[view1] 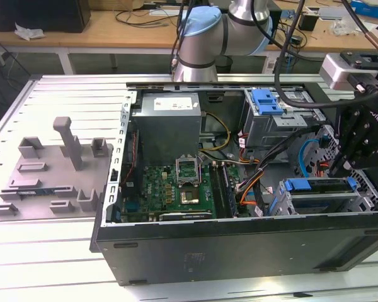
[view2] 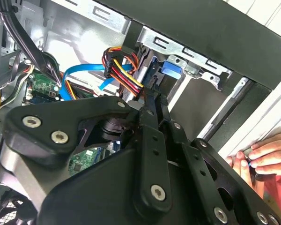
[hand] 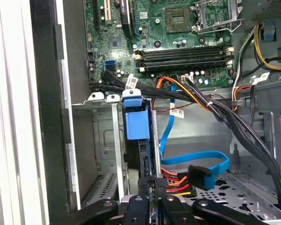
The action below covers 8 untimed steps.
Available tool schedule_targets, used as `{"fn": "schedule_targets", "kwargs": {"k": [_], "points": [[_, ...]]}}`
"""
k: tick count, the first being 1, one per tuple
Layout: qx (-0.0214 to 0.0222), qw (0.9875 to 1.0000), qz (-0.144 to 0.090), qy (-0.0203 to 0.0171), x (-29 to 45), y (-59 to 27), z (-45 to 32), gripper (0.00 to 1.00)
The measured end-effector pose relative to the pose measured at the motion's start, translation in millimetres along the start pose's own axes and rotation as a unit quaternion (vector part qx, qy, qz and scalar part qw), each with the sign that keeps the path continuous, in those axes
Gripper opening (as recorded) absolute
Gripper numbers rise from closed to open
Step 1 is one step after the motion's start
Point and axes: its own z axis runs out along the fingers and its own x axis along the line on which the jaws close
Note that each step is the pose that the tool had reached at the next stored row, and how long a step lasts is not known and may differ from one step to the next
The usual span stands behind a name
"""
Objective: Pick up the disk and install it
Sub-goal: 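Insert the first disk wire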
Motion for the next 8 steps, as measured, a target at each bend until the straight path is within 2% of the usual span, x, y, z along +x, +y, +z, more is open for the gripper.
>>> {"fn": "schedule_targets", "kwargs": {"k": [8], "points": [[0.0000, 1.0000, 0.000, -0.0004, 0.8, -0.1, 0.0, 0.16]]}}
